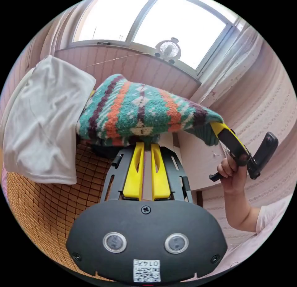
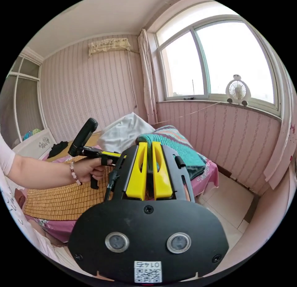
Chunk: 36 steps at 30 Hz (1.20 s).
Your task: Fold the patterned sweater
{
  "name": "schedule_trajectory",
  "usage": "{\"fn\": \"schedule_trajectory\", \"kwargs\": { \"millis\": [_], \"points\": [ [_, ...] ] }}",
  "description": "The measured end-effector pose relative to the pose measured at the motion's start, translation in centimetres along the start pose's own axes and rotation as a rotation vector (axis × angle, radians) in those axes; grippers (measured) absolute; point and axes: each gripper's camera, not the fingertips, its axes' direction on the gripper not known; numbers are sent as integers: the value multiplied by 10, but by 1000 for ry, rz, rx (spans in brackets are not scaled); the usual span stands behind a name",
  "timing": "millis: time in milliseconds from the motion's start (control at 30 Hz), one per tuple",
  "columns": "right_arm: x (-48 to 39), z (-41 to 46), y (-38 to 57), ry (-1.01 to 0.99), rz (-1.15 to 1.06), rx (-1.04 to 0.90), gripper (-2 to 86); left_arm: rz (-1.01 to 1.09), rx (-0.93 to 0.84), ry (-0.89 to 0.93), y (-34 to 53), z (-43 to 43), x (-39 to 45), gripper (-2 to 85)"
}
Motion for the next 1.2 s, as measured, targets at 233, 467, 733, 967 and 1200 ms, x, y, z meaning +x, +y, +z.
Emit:
{"fn": "schedule_trajectory", "kwargs": {
  "millis": [233, 467, 733, 967, 1200],
  "points": [
    [-28, -115, -34, -155, -90, 164, 17, 39, 209, 111, 69, -123, 65, 36],
    [-141, -127, -44, -762, -264, 90, 16, -209, 427, 11, 231, -291, 60, 26],
    [-287, -111, -60, -1236, -360, 100, 15, -371, 655, -474, 387, -460, 103, 9],
    [-358, -97, -95, -1324, -323, 217, 15, -164, 563, -965, 364, -591, 128, 10],
    [-343, -9, -50, -1062, -188, -113, 15, -51, 278, -842, 330, -596, 58, 32]
  ]
}}
